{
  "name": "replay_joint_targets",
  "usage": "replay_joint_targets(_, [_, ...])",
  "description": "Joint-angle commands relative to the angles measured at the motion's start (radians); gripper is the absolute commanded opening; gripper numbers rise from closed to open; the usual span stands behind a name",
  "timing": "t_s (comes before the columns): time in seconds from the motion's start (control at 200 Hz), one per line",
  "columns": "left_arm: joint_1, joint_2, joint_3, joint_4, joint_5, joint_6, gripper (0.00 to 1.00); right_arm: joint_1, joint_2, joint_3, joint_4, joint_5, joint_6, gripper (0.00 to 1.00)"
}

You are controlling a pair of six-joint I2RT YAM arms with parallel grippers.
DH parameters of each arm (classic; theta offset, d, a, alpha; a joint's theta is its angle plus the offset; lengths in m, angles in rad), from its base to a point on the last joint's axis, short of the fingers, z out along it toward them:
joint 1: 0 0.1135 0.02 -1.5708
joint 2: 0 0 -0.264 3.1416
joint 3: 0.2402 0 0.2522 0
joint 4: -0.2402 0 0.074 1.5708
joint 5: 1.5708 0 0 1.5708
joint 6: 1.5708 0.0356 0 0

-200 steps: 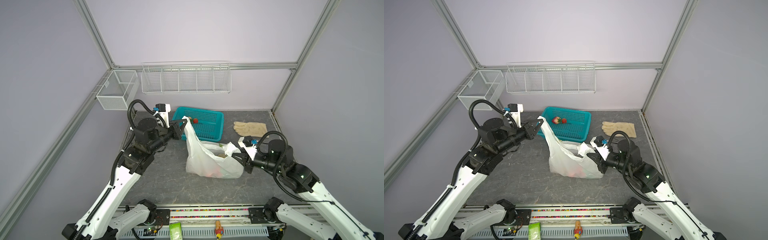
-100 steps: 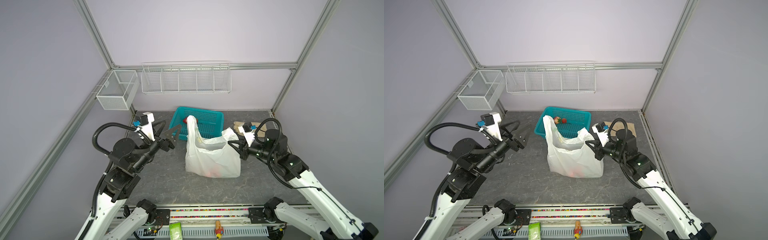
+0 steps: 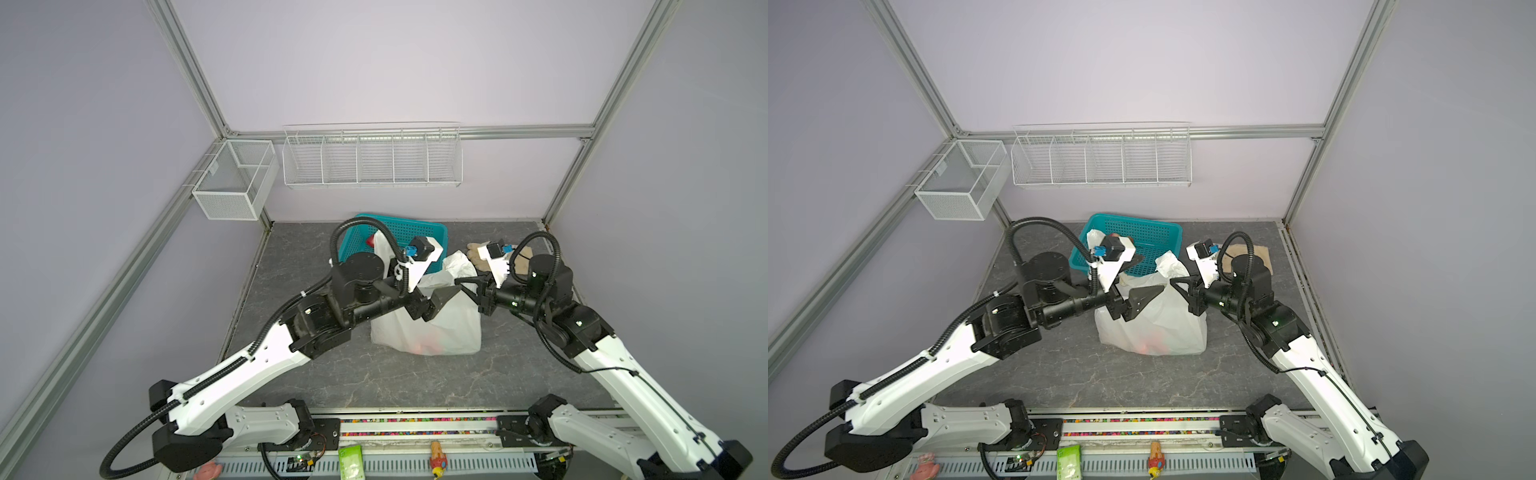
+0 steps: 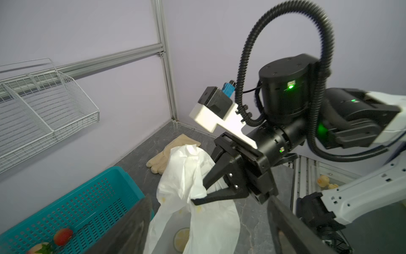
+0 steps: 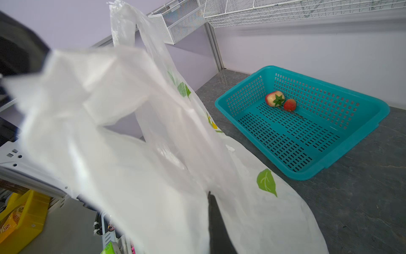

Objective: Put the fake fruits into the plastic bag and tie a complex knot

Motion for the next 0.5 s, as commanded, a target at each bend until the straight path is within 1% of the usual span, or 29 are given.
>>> replay_joint_targets(0.0, [-0.003,0.045,0.076,-0.024,-0.068,0.091,0.82,-0.007,-0.011,0.014,0.042,-0.027,0.022,0.09])
replay_joint_targets(0.075, [-0.003,0.086,0.106,-0.04,-0.072,0.1,0.79,-0.006,-0.009,0.011,0.046,-0.038,0.028,0.09])
replay_joint_targets(0.155, [-0.003,0.117,0.119,-0.032,-0.072,0.109,0.69,-0.006,-0.007,0.007,0.05,-0.042,0.03,0.09])
replay_joint_targets(0.36, [0.009,0.163,0.14,-0.028,-0.049,0.099,0.41,-0.007,-0.005,0.004,0.057,-0.042,0.021,0.09])
replay_joint_targets(0.4, [0.017,0.165,0.142,-0.019,-0.027,0.089,0.36,-0.007,-0.004,0.004,0.056,-0.042,0.018,0.09])
replay_joint_targets(0.495, [0.046,0.16,0.142,-0.008,0.045,0.05,0.18,-0.007,-0.001,0.01,0.038,-0.036,-0.012,0.11])
